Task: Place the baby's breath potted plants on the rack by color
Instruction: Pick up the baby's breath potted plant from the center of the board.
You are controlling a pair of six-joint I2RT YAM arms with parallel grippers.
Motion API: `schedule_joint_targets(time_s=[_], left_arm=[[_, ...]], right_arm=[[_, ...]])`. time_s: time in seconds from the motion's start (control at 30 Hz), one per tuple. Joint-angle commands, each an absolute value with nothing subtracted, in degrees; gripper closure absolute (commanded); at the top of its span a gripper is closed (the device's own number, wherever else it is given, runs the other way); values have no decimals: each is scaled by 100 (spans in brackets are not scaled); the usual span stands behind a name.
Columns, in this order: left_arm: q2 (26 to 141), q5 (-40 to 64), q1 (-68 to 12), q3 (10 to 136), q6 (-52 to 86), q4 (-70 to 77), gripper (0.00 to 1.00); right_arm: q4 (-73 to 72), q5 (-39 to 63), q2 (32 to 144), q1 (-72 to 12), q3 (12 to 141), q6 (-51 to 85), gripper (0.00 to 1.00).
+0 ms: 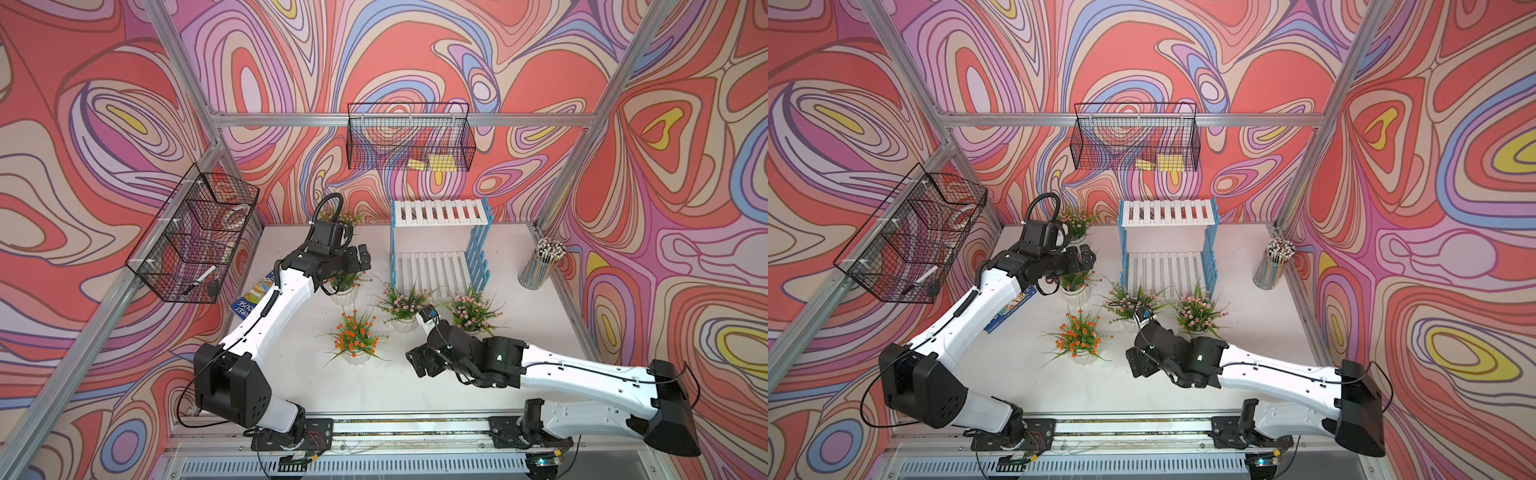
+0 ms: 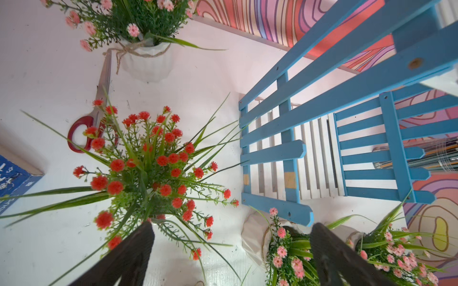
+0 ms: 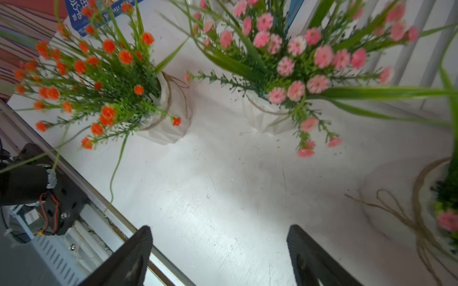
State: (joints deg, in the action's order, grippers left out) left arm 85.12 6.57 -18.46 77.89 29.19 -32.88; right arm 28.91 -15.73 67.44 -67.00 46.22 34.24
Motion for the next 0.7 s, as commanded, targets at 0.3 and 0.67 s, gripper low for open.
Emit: schedule_joint_targets(time_s=[0.3, 0.67], left_arm=[[8578, 895, -1783, 7597, 3051, -2915, 0], [8560, 1085, -1778, 7466, 3156, -2649, 0]], right_arm=[[-432, -2935, 7729, -6785, 3469, 3533, 2], [-2473, -3948, 9211, -6588, 3376, 2835, 2]])
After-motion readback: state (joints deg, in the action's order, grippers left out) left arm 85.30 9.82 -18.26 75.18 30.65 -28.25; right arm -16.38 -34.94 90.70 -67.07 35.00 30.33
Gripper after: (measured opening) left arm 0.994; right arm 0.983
